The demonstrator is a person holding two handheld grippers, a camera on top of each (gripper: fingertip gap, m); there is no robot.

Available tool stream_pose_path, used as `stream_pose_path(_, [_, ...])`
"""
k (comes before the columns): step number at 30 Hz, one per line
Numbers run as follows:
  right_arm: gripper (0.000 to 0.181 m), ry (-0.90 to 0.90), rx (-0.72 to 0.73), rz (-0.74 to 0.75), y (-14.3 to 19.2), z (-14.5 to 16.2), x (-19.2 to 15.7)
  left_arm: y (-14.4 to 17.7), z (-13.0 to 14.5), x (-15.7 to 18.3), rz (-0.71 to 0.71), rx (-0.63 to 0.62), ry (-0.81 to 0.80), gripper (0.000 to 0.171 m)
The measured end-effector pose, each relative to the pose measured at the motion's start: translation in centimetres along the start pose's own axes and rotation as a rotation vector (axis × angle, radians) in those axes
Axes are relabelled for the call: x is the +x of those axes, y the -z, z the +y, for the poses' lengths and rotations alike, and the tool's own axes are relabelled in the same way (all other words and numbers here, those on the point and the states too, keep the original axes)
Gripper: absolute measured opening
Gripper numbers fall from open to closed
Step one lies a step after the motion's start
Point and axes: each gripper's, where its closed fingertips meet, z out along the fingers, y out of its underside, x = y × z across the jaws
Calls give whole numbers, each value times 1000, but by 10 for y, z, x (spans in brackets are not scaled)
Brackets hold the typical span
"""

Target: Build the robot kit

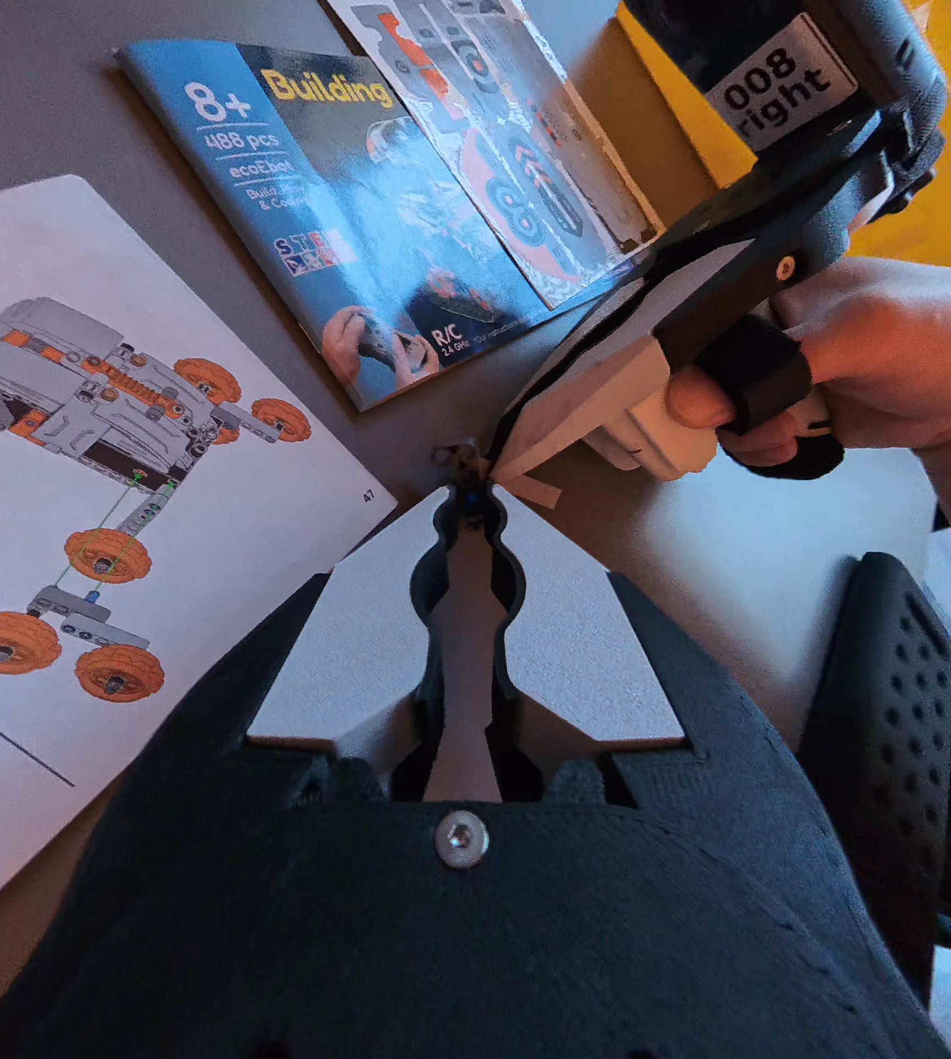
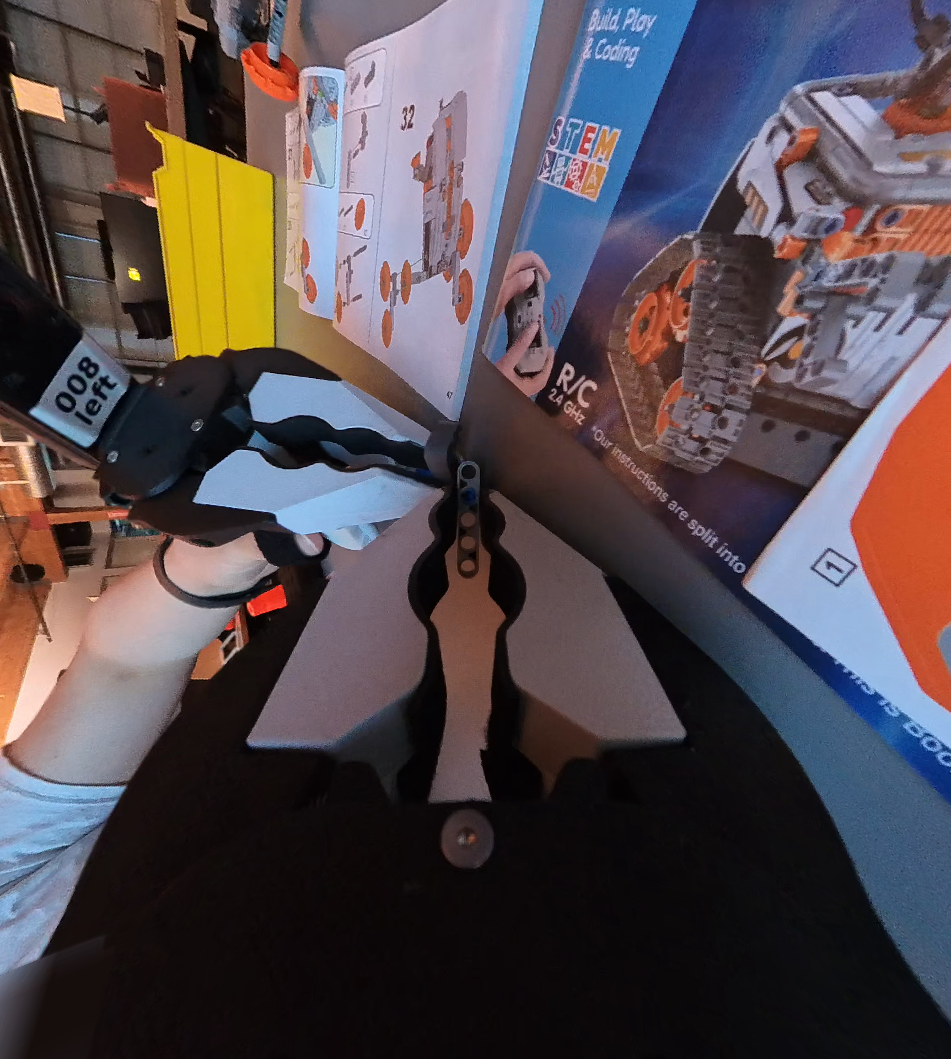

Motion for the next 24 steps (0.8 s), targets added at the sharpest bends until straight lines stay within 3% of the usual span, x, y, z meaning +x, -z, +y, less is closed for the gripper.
stream_pose_path(5, [6, 72, 25, 19, 0, 1, 0, 2, 1, 0, -9, -15, -21, 5])
stream_pose_path(10, [6, 225, 166, 33, 12, -2, -3, 22, -15, 15, 29, 47, -127, 5])
stream_pose_path(15, [5, 277, 480, -238, 63, -23, -45, 64, -68, 54, 119, 213, -298, 5])
stream_pose_path(18, [5, 440, 689, -325, 120, -48, -96, 101, -116, 95, 273, 351, -320, 5])
stream_pose_path(21, [4, 623, 792, -344, 160, -61, -159, 149, -161, 135, 448, 505, -329, 4])
stream_pose_path(24, [4, 776, 853, -447, 191, -65, -230, 191, -188, 157, 572, 622, -328, 3])
